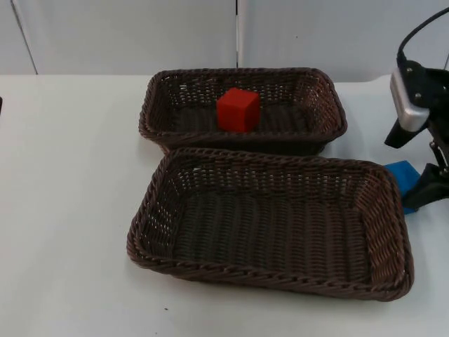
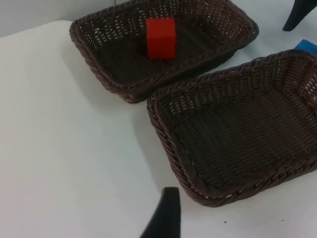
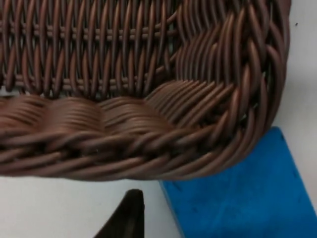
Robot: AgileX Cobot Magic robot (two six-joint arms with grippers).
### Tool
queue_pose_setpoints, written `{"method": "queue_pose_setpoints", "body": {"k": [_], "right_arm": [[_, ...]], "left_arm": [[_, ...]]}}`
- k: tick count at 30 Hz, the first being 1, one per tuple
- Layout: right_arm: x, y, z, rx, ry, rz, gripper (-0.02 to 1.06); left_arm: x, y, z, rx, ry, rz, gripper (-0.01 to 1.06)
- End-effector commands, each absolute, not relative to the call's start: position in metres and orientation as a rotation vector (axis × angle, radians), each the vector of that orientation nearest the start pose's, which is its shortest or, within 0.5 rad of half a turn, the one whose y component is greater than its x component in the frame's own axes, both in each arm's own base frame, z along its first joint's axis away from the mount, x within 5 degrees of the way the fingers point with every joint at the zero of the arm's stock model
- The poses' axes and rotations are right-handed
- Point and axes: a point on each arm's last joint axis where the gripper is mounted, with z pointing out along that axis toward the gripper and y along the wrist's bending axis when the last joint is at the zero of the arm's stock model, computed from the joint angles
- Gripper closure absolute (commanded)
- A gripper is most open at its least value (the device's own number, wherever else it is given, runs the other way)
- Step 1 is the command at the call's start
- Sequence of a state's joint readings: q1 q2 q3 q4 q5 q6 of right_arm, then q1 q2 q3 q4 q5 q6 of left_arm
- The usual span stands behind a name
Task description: Pick up one cube with the left hand and place it into the upper basket. Pick up one cube with the right hand and place it into the lower basket.
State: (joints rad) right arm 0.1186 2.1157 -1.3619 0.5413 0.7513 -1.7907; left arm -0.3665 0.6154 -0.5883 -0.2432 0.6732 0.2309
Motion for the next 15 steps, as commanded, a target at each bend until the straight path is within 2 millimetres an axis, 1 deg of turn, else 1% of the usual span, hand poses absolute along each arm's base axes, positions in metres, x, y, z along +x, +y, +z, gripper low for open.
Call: {"method": "queue_pose_setpoints", "body": {"k": [1, 4, 5, 6, 7, 10, 11, 12, 15], "right_arm": [[0.404, 0.079, 0.125, -1.898, 1.962, 0.215, 0.00], [0.404, 0.079, 0.119, -1.903, 1.971, 0.230, 0.01], [0.404, 0.079, 0.118, -1.906, 1.973, 0.237, 0.04], [0.403, 0.079, 0.116, -1.909, 1.977, 0.244, 0.08], [0.403, 0.079, 0.116, -1.909, 1.977, 0.244, 0.08], [0.403, 0.079, 0.115, -1.914, 1.978, 0.241, 0.30], [0.403, 0.078, 0.115, -1.937, 1.970, 0.221, 0.42], [0.403, 0.078, 0.115, -1.937, 1.970, 0.221, 0.42], [0.403, 0.075, 0.115, -1.976, 1.958, 0.189, 0.64]], "left_arm": [[0.101, -0.054, 0.302, 0.523, 2.121, -0.364, 0.27], [0.101, -0.054, 0.302, 0.524, 2.121, -0.361, 0.27], [0.101, -0.054, 0.302, 0.524, 2.121, -0.361, 0.27], [0.101, -0.054, 0.302, 0.524, 2.121, -0.361, 0.27], [0.101, -0.054, 0.302, 0.524, 2.121, -0.361, 0.27], [0.101, -0.054, 0.302, 0.525, 2.121, -0.359, 0.27], [0.101, -0.054, 0.302, 0.525, 2.121, -0.359, 0.27], [0.101, -0.054, 0.302, 0.525, 2.121, -0.359, 0.27], [0.101, -0.054, 0.302, 0.525, 2.121, -0.359, 0.27]]}}
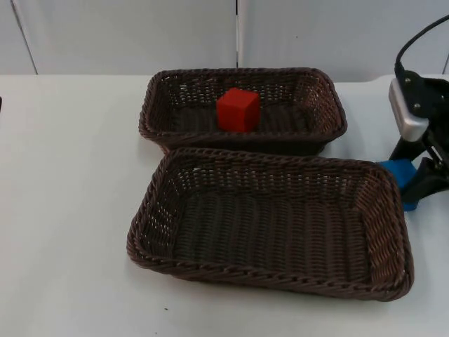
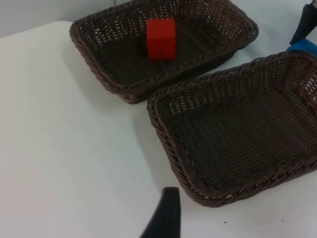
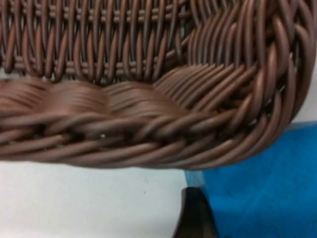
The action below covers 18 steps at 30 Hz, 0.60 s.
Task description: Pick up one cube with the left hand and place it into the upper basket. Pick up one cube with the right hand and place it into the lower basket.
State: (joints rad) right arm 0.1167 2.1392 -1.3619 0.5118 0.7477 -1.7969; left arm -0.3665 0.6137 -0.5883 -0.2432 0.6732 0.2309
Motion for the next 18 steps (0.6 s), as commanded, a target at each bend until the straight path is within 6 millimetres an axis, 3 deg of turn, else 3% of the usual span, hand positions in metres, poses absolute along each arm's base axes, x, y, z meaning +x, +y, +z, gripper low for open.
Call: {"method": "queue_pose_setpoints", "body": {"k": [1, 2, 3, 6, 8, 13, 14, 18], "right_arm": [[0.403, 0.074, 0.115, -1.998, 1.950, 0.174, 0.73], [0.403, 0.072, 0.116, -2.026, 1.941, 0.153, 0.81], [0.403, 0.072, 0.116, -2.026, 1.941, 0.153, 0.81], [0.402, 0.069, 0.125, -2.042, 1.951, 0.095, 1.05], [0.402, 0.068, 0.132, -2.042, 1.952, 0.070, 1.05], [0.394, 0.062, 0.178, -2.028, 1.952, -0.044, 1.05], [0.394, 0.062, 0.178, -2.028, 1.952, -0.044, 1.05], [0.378, 0.059, 0.231, -1.947, 1.935, -0.120, 1.05]], "left_arm": [[0.101, -0.054, 0.302, 0.525, 2.121, -0.359, 0.27], [0.101, -0.054, 0.302, 0.525, 2.121, -0.359, 0.27], [0.101, -0.054, 0.302, 0.525, 2.121, -0.359, 0.27], [0.101, -0.054, 0.302, 0.525, 2.121, -0.359, 0.27], [0.101, -0.054, 0.302, 0.525, 2.121, -0.359, 0.27], [0.101, -0.054, 0.302, 0.524, 2.121, -0.361, 0.27], [0.101, -0.054, 0.302, 0.524, 2.121, -0.361, 0.27], [0.101, -0.054, 0.302, 0.523, 2.121, -0.363, 0.27]]}}
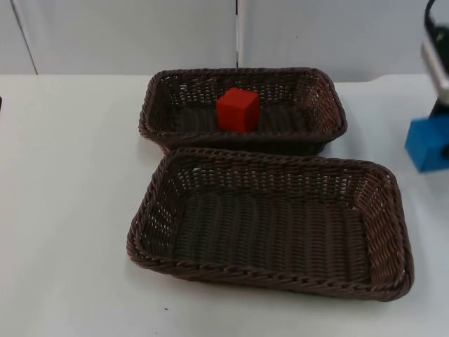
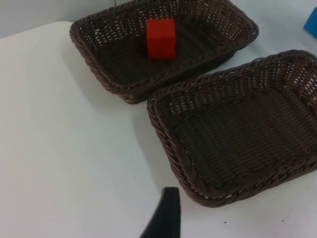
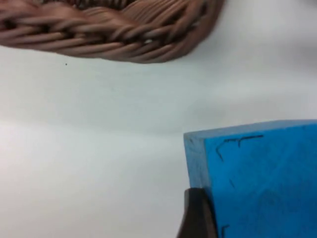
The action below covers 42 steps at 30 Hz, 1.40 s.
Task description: Pick up one cube with the left hand and place it into the upper basket. Pick up one cube with the right hand and place it into the lower basket.
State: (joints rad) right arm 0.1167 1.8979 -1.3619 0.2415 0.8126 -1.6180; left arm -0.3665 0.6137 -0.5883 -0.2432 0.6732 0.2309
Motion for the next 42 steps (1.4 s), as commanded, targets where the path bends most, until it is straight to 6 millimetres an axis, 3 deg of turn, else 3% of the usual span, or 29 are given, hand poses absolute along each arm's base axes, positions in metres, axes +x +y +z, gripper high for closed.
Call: {"method": "queue_pose_setpoints", "body": {"k": [1, 6, 13, 17, 21, 26, 42], "right_arm": [[0.378, 0.059, 0.231, -1.947, 1.935, -0.120, 1.05], [0.359, 0.057, 0.285, -1.718, 1.972, -0.177, 1.05], [0.345, 0.056, 0.314, -1.457, 2.072, -0.142, 1.05], [0.344, 0.056, 0.315, -1.312, 2.155, -0.087, 1.05], [0.344, 0.059, 0.316, -1.018, 2.288, 0.054, 1.05], [0.343, 0.060, 0.315, -0.790, 2.397, 0.150, 1.05], [0.340, 0.060, 0.314, -0.627, 2.481, 0.220, 1.05]], "left_arm": [[0.101, -0.054, 0.302, 0.523, 2.121, -0.363, 0.27], [0.101, -0.054, 0.302, 0.523, 2.121, -0.363, 0.27], [0.101, -0.054, 0.302, 0.524, 2.121, -0.360, 0.27], [0.101, -0.054, 0.302, 0.529, 2.120, -0.355, 0.27], [0.101, -0.053, 0.302, 0.538, 2.118, -0.336, 0.27], [0.101, -0.053, 0.302, 0.538, 2.118, -0.336, 0.27], [0.100, -0.053, 0.301, 0.544, 2.132, -0.337, 0.27]]}}
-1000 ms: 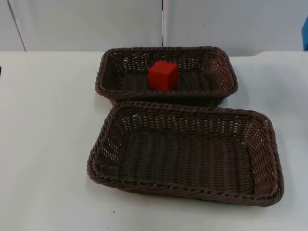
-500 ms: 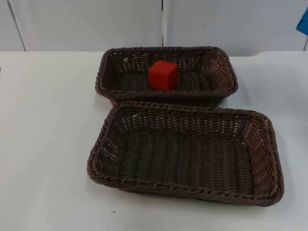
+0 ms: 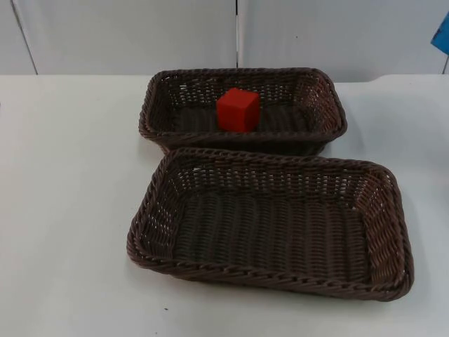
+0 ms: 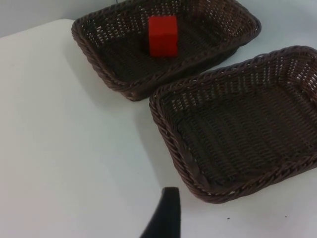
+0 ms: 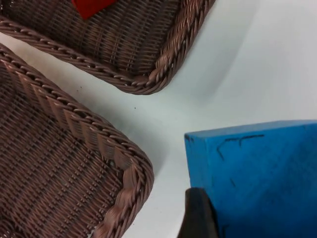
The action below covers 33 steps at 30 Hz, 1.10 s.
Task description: Pick up one cube with the left hand and place it into the upper basket. Pick up one cube with the right hand and place it into the lower basket.
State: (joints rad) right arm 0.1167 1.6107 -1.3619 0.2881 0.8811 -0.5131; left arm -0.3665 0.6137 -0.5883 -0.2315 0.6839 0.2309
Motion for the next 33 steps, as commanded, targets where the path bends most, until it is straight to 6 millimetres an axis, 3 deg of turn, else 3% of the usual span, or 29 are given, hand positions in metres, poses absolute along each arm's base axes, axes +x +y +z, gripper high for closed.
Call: {"method": "queue_pose_setpoints", "body": {"k": [1, 7, 25, 33], "right_arm": [[0.340, 0.060, 0.314, -0.627, 2.481, 0.220, 1.05], [0.338, 0.065, 0.313, -0.640, 2.497, 0.226, 1.05], [0.303, 0.162, 0.313, -1.020, 2.397, 0.328, 1.05], [0.286, 0.194, 0.312, -1.116, 2.354, 0.233, 1.05]], "left_arm": [[0.100, -0.053, 0.301, 0.544, 2.132, -0.337, 0.27], [0.100, -0.053, 0.301, 0.544, 2.132, -0.337, 0.27], [0.100, -0.053, 0.301, 0.549, 2.137, -0.329, 0.27], [0.100, -0.053, 0.301, 0.549, 2.137, -0.329, 0.27]]}}
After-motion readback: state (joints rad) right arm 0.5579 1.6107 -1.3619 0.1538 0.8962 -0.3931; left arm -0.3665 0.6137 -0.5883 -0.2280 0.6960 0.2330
